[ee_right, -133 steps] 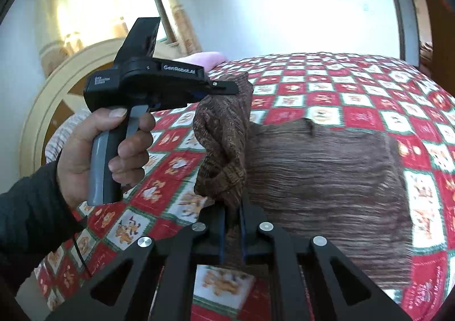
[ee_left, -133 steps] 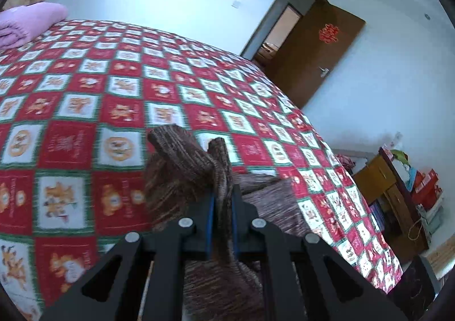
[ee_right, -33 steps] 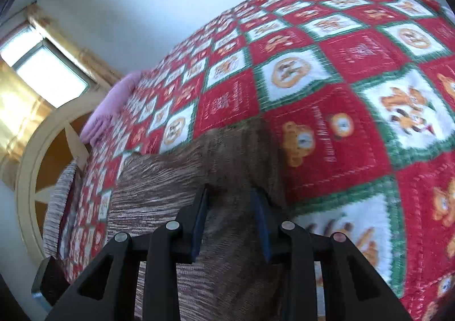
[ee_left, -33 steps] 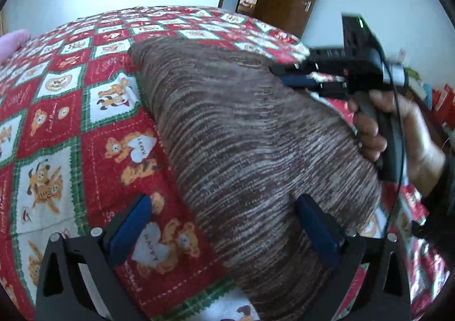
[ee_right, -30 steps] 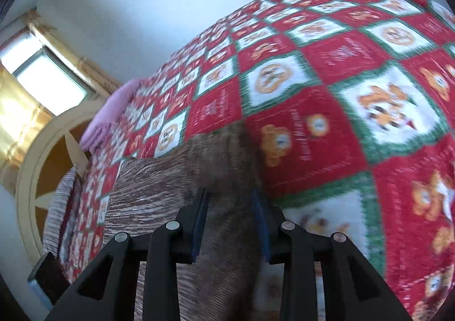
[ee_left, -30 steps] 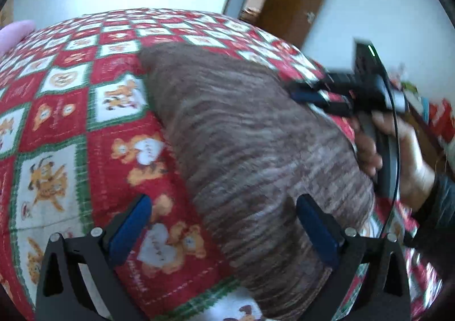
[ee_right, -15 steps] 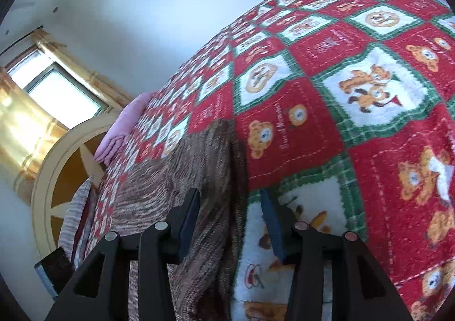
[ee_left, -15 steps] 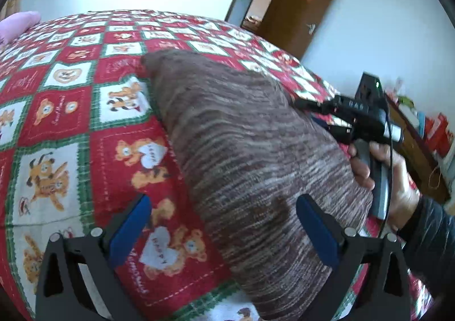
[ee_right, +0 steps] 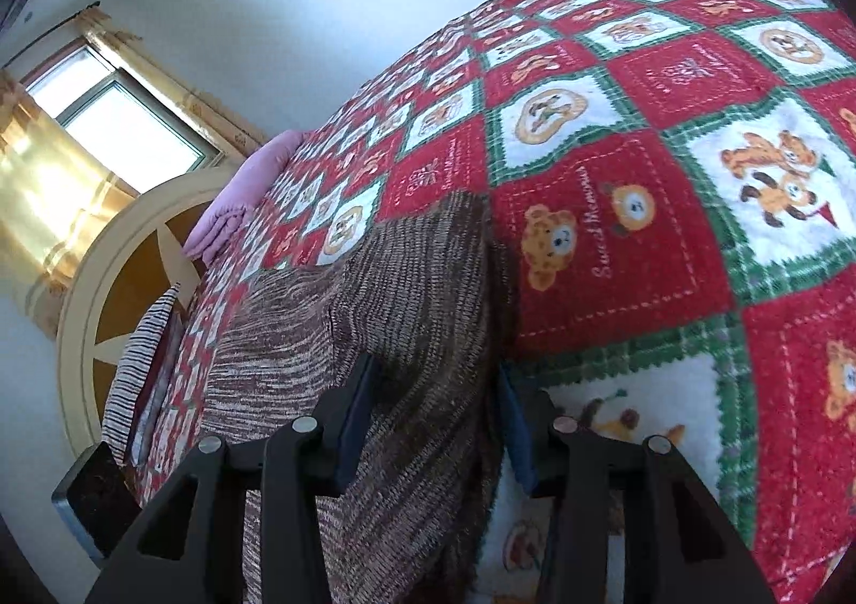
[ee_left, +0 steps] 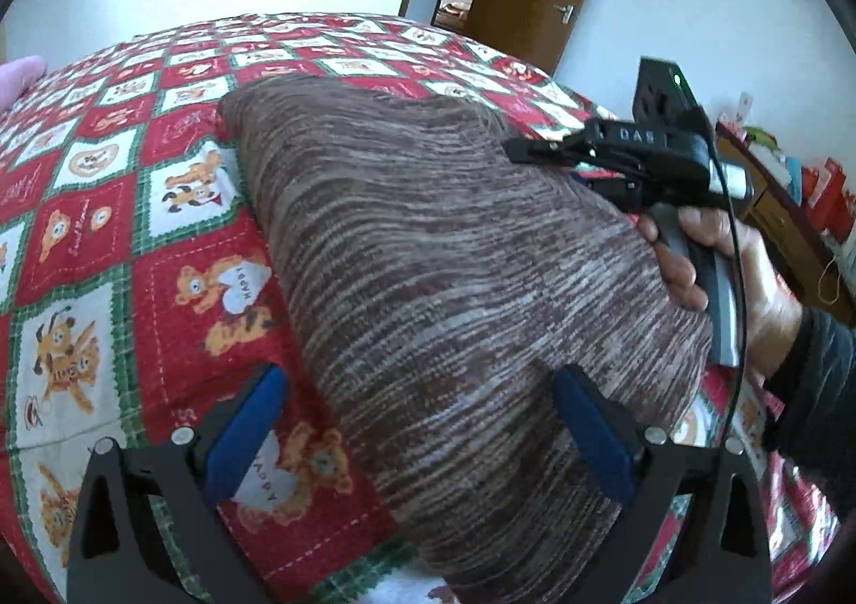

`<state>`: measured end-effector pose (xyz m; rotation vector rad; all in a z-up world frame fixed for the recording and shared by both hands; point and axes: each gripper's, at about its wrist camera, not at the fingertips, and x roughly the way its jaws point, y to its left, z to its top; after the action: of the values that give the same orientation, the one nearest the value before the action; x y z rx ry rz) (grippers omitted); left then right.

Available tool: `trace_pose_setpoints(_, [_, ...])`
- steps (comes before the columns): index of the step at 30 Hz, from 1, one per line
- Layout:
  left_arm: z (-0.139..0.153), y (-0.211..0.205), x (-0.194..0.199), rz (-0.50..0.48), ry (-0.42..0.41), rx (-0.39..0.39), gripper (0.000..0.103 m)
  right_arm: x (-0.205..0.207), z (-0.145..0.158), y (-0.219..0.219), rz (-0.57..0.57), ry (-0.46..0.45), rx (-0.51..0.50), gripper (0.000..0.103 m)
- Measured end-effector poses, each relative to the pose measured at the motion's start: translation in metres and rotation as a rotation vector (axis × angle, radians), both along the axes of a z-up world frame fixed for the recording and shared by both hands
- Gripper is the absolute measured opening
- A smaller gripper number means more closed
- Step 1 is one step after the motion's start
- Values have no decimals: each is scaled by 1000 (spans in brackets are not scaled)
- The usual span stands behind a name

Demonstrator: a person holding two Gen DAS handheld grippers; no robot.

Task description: Fold small clothes

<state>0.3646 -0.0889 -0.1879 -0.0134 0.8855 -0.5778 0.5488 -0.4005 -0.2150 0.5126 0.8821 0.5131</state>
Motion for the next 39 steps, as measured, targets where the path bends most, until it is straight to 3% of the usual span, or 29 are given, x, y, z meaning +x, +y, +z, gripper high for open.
trace_pose_setpoints(2, [0, -1, 0, -1, -2, 14, 102, 1, -1, 1, 17, 6, 13, 33])
trace_pose_setpoints(4, [-1, -1, -1, -2, -2, 16, 102, 1, -2, 2, 36, 7, 26, 31])
trace_pose_setpoints(15, [0, -4, 1, -11, 3, 13, 101, 0, -5, 2, 19, 3, 29, 29])
trace_pose_setpoints(20, [1, -8, 1, -32, 5, 23, 96, 1, -6, 2, 9, 8, 25, 27])
trace_pose_setpoints(22, [2, -11, 1, -30, 5, 35, 91, 0, -5, 2, 7, 6, 16, 26])
trace_pose_setpoints(25, [7, -9, 0, -5, 19, 32, 71, -4, 0, 8, -1, -10, -36, 24])
trace_pose_setpoints(27, [10, -3, 1, 6, 43, -3, 39, -8, 4, 11, -10, -12, -55, 21])
trace_pose_setpoints(30, [15, 5, 0, 18, 75, -41, 23, -16, 14, 13, -25, -25, -34, 19])
trace_pose_setpoints(33, [26, 6, -12, 30, 30, -7, 18, -29, 30, 19, -20, -63, 6, 19])
trace_pose_setpoints(39, [54, 29, -41, 40, -22, -39, 17, -60, 60, 44, 12, -123, 26, 18])
